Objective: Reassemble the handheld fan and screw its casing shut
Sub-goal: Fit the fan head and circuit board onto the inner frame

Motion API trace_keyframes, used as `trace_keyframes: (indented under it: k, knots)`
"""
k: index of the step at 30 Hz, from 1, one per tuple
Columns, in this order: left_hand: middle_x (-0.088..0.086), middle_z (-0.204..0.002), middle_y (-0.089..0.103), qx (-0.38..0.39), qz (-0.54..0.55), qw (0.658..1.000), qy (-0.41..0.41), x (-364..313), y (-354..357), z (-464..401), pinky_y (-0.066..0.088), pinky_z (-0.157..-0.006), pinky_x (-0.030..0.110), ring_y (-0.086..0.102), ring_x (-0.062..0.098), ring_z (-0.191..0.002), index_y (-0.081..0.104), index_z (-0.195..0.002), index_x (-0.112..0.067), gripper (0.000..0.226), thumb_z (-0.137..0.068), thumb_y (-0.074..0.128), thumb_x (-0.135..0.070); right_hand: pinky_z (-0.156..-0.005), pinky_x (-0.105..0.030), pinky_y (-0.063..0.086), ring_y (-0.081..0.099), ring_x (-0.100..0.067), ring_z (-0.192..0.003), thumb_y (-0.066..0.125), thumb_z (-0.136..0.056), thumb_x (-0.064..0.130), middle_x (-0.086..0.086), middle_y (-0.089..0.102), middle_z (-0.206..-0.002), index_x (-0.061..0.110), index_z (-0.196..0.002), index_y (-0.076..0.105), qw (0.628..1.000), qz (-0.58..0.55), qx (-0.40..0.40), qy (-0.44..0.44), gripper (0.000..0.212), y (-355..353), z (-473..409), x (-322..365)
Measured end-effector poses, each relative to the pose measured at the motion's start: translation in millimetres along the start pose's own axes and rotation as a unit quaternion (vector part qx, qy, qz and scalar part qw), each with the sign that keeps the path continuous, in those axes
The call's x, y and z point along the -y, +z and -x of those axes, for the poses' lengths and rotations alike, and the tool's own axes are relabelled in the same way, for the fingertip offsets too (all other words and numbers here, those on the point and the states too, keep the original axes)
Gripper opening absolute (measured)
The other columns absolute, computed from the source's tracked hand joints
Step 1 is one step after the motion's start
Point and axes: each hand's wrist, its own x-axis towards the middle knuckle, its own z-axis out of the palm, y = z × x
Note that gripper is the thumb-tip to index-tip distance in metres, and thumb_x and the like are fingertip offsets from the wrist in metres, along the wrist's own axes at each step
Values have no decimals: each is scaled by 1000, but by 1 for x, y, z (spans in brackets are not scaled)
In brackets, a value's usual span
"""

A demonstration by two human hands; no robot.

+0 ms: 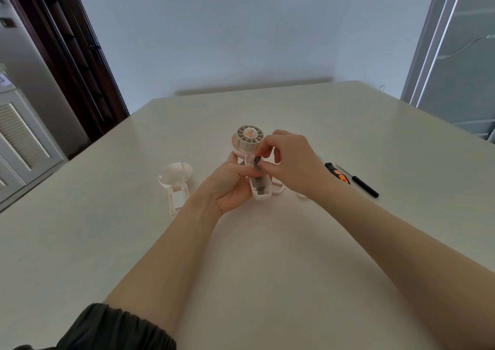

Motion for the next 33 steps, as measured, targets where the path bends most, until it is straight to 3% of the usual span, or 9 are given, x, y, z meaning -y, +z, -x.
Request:
trace_keyframes:
  k: [5, 12, 18, 23, 27, 31, 33]
  knots:
    - [10, -101, 63, 18, -20, 1000, -8, -2, -1, 1, 56, -76, 31, 64, 20, -85, 45, -136, -12, 66, -82, 36, 25, -59, -2, 33, 43, 3, -59, 69, -76, 10, 11, 50, -77, 17, -80, 67, 999, -28, 4, 26, 8, 0, 0, 1]
    - [11, -99, 63, 22, -42, 999, -7, 0, -1, -1, 51, -83, 31, 60, 22, -91, 51, -126, -3, 53, -83, 36, 23, -58, -5, 34, 42, 0, -59, 68, -75, 6, 1, 55, -83, 13, -79, 66, 998, -35, -4, 46, 9, -2, 0, 4]
    - [11, -103, 62, 30, -11, 999, -20, 2, 0, -1, 58, -63, 35, 64, 23, -87, 53, -122, -9, 50, -85, 38, 20, -56, -10, 29, 39, 0, -60, 62, -78, 5, 3, 51, -88, 11, -85, 65, 1000, 20, -2, 23, 10, -2, 2, 5]
    - [9, -106, 60, 34, -19, 999, -27, 3, 0, -1, 59, -75, 39, 68, 22, -82, 53, -122, -9, 47, -86, 41, 18, -58, -21, 32, 44, -11, -70, 59, -80, 6, 1, 50, -91, 10, -89, 64, 998, 68, 3, 9, 11, -3, 2, 8]
    - [9, -104, 61, 29, -11, 999, -18, 2, 1, -2, 59, -70, 34, 69, 20, -79, 56, -116, -11, 46, -86, 39, 20, -66, -26, 35, 40, -11, -82, 57, -83, 6, -1, 51, -97, 9, -93, 61, 995, 97, -2, -9, 11, -3, 4, 9]
    - [9, -104, 61, 26, -10, 1000, -12, 3, 0, -2, 58, -75, 35, 69, 20, -81, 56, -117, -11, 49, -85, 38, 21, -69, -30, 41, 42, -12, -84, 56, -84, 7, -4, 52, -100, 8, -97, 60, 994, 108, 1, -21, 14, -2, 4, 9]
    - [10, -104, 61, 23, -13, 1000, -12, 3, 1, -1, 58, -73, 34, 68, 20, -80, 55, -118, -11, 51, -85, 37, 23, -66, -25, 37, 43, -10, -76, 58, -83, 7, -4, 52, -96, 9, -94, 63, 997, 75, 1, -7, 12, -2, 4, 7]
